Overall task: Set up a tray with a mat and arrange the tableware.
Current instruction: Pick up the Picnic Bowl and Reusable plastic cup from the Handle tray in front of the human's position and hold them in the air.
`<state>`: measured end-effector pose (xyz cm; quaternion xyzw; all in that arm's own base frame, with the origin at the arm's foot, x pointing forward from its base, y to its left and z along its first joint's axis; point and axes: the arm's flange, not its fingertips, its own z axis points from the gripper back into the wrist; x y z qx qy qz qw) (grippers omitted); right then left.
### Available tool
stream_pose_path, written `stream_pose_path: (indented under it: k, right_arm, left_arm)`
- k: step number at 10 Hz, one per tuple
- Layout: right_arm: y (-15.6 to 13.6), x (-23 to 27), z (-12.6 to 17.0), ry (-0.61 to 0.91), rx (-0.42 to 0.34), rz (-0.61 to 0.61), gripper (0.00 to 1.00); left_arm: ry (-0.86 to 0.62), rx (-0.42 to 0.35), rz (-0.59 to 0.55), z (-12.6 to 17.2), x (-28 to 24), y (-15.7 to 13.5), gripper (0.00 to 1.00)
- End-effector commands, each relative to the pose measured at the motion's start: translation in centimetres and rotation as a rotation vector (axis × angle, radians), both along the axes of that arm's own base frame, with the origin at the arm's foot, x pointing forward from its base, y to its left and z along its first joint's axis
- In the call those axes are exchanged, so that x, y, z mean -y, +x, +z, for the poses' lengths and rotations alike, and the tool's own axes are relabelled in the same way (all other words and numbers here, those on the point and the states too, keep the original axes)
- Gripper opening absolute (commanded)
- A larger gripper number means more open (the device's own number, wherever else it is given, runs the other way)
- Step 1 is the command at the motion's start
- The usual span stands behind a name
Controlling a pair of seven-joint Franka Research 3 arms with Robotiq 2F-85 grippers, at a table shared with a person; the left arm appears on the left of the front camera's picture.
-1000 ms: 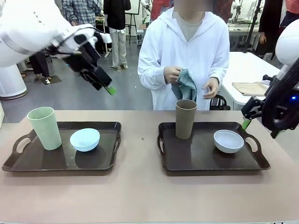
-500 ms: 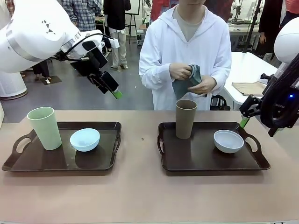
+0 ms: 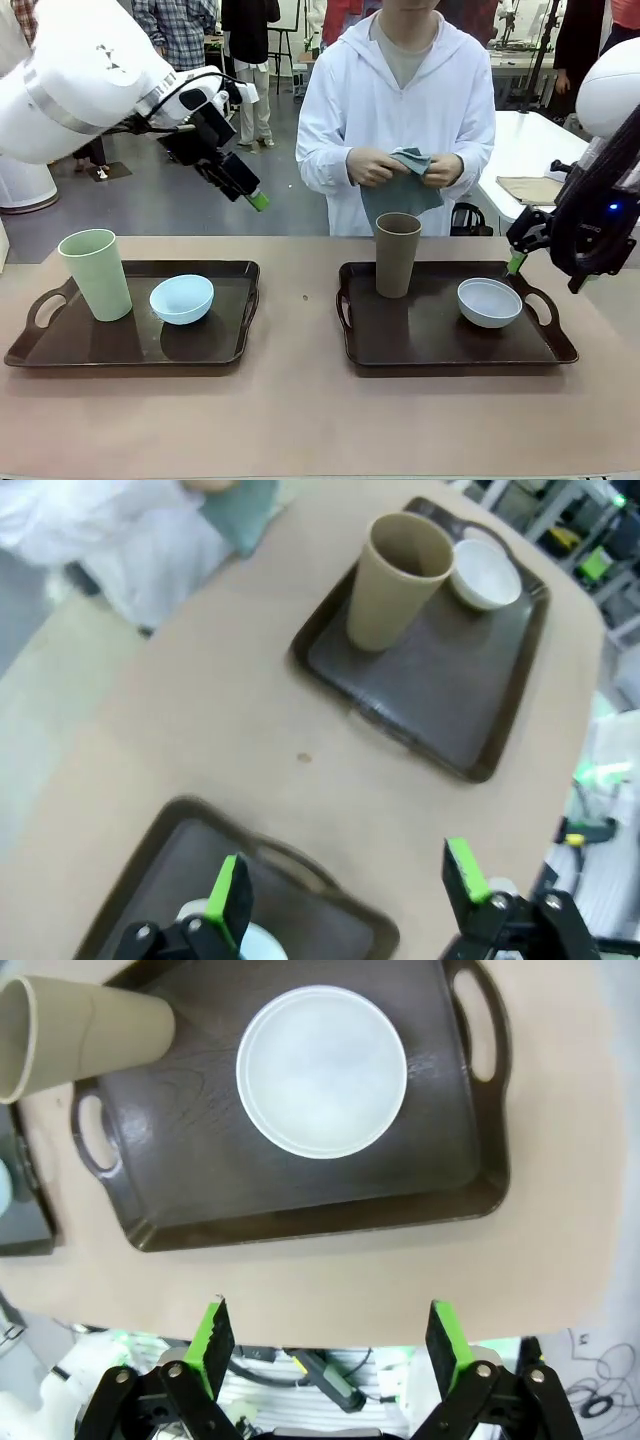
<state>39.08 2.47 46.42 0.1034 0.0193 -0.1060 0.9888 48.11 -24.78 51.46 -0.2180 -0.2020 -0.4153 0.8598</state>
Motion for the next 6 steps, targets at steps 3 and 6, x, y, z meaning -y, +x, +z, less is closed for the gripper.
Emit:
stream_pose_path:
  k: [3, 6]
  right_arm:
    - [4.6, -1.6, -2.9, -0.127, -0.045, -0.100, 1.00]
    - [6.1, -2.1, -4.1, -0.182, -0.028, -0.158, 1.00]
  left_arm:
    - [-0.123, 0.119, -0.347, -1.8, 3.8, 5.2, 1.00]
    - [-0.092, 0.187, -0.495, -4.0, 8.3, 8.8, 1.00]
